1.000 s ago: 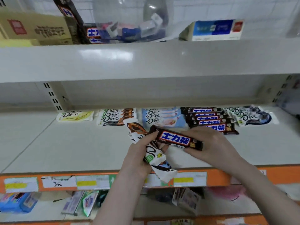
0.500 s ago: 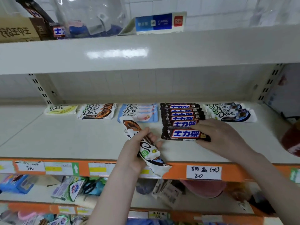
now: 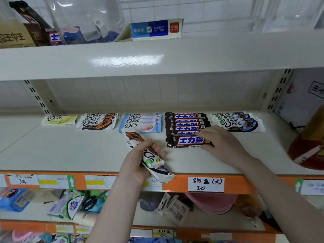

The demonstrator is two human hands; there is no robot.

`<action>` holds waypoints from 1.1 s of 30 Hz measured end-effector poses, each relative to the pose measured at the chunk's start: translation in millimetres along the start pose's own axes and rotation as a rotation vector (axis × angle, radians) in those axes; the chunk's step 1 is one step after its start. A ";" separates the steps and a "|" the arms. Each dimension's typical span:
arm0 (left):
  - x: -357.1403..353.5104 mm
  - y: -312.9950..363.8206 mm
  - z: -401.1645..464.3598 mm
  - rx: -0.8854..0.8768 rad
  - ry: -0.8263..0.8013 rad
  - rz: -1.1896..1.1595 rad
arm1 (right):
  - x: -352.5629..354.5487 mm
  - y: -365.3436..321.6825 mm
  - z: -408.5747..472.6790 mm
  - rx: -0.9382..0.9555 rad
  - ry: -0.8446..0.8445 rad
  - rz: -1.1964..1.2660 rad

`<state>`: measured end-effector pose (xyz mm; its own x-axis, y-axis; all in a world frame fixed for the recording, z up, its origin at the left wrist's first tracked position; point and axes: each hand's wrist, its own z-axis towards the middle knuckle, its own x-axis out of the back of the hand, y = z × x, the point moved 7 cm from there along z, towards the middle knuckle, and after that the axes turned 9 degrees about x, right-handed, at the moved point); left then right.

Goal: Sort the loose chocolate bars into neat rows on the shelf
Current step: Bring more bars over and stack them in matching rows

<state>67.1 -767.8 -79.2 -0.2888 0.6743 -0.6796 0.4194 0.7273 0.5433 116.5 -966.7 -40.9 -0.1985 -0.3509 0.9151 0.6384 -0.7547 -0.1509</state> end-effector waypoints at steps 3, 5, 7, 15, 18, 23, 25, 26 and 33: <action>1.8 -0.2 0.4 0.001 -0.002 0.002 | -1.0 0.4 0.4 -0.006 0.006 0.008; 3.1 -0.2 1.3 -0.001 0.006 -0.001 | -1.0 1.4 -0.5 -0.011 0.011 0.008; 3.9 0.2 2.6 -0.006 0.009 -0.007 | -0.5 2.7 -1.1 -0.022 0.012 0.001; 3.0 2.9 4.7 -0.021 -0.060 -0.108 | -0.1 4.4 -1.1 -0.056 0.010 0.007; 3.3 3.3 4.6 -0.023 -0.084 -0.150 | 1.3 3.7 -2.8 -0.062 0.039 0.010; 4.0 2.5 4.8 -0.034 -0.097 -0.118 | 5.9 -9.2 -4.1 -0.044 0.103 0.029; 5.1 2.3 5.7 -0.046 -0.079 -0.115 | 6.7 -20.8 -2.7 -0.032 0.114 0.069; 4.9 2.2 5.6 -0.052 -0.072 -0.123 | 6.8 -27.6 -2.1 -0.029 0.117 0.099; -7.0 1.2 -1.1 -0.093 -0.118 -0.101 | 4.0 -72.7 -2.3 -0.065 0.101 0.407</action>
<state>68.7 -771.5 -73.3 -0.2202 0.5816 -0.7831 0.3105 0.8029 0.5090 67.6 -914.4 -27.1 -0.0138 -0.6772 0.7357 0.6320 -0.5760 -0.5184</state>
